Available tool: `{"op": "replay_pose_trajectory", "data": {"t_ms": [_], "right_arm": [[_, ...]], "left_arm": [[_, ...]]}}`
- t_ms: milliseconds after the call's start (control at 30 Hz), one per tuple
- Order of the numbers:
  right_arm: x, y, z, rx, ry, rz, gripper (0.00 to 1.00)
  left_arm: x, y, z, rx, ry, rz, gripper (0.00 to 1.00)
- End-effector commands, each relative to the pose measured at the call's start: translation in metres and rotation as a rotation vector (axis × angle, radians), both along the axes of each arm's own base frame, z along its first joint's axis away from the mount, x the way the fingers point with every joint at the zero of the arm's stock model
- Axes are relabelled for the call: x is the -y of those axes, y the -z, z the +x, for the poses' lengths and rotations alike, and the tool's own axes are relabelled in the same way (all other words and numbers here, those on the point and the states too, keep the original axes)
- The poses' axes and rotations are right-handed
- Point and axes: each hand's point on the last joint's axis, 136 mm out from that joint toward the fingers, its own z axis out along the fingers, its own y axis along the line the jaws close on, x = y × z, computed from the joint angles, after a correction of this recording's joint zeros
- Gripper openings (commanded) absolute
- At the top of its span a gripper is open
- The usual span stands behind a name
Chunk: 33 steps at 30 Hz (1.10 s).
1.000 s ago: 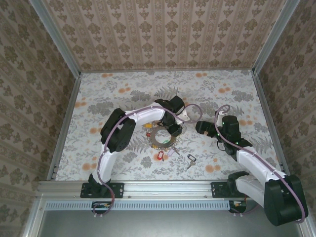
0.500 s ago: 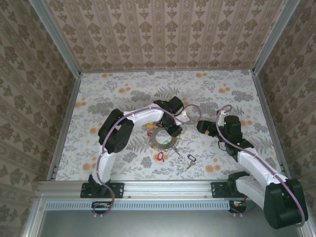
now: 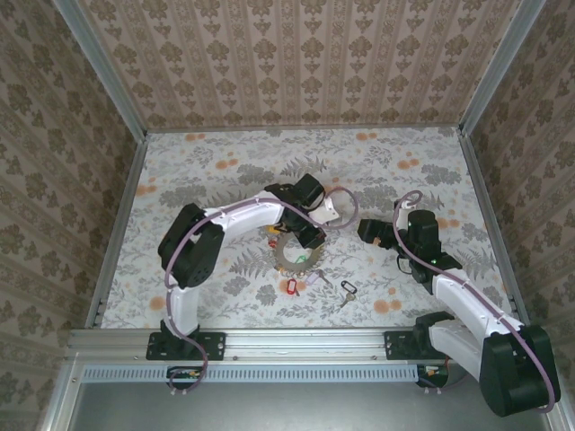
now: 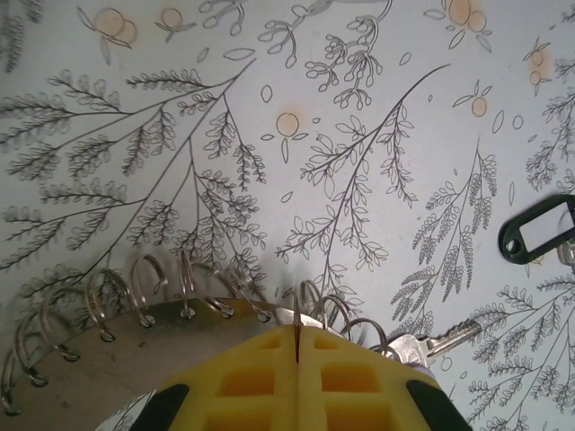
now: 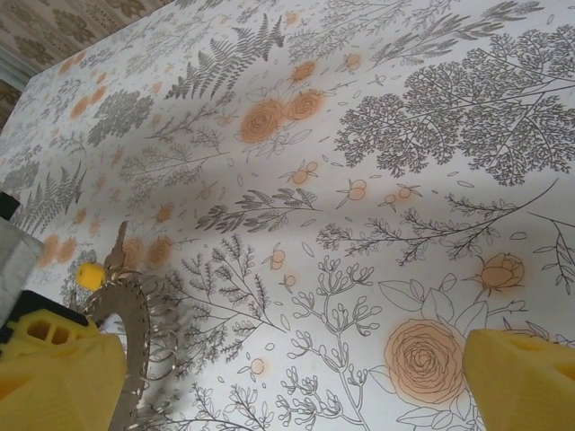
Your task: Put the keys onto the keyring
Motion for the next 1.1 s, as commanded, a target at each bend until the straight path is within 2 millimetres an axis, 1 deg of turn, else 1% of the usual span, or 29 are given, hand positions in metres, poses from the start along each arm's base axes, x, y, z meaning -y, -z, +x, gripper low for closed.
{"op": "replay_pose_trajectory", "data": {"t_ms": [0,100,200,333,433,600,667,733,800,900,967,1033,1067], "right_arm": [[-0.012,-0.005,-0.002,0.023,-0.074,0.027,0.96],[-0.024,-0.014,-0.003,0.059,-0.142,0.071,0.94],[-0.042,-0.032,-0.008,0.132,-0.235,0.129,0.92],[-0.064,-0.057,-0.018,0.228,-0.341,0.161,0.92],[-0.081,-0.07,-0.027,0.282,-0.421,0.164,0.92],[-0.105,-0.091,-0.041,0.348,-0.54,0.184,0.9],[-0.112,-0.099,-0.045,0.367,-0.577,0.187,0.8],[-0.118,-0.106,-0.049,0.385,-0.611,0.194,0.65],[-0.124,-0.115,-0.054,0.402,-0.653,0.207,0.55],[-0.134,-0.123,-0.059,0.412,-0.71,0.218,0.45],[-0.141,-0.126,-0.063,0.413,-0.752,0.22,0.37],[-0.147,-0.128,-0.068,0.409,-0.795,0.223,0.32],[-0.149,-0.128,-0.07,0.405,-0.807,0.224,0.31]], "left_arm": [[0.0,-0.022,0.001,0.018,0.008,-0.078,0.0],[-0.001,-0.034,-0.002,0.032,0.027,-0.125,0.0],[-0.001,-0.052,-0.009,0.06,0.063,-0.188,0.0],[-0.008,-0.075,-0.016,0.079,0.103,-0.266,0.0],[-0.014,-0.092,-0.021,0.065,0.127,-0.328,0.0],[-0.017,-0.118,-0.031,0.05,0.172,-0.425,0.0],[-0.018,-0.126,-0.034,0.052,0.183,-0.456,0.0],[-0.018,-0.137,-0.04,0.053,0.202,-0.491,0.0],[-0.018,-0.147,-0.044,0.059,0.212,-0.521,0.0],[-0.02,-0.162,-0.048,0.074,0.222,-0.556,0.0],[-0.021,-0.167,-0.049,0.084,0.222,-0.567,0.0],[-0.023,-0.171,-0.05,0.092,0.223,-0.575,0.0],[-0.023,-0.172,-0.051,0.096,0.223,-0.579,0.0]]}}
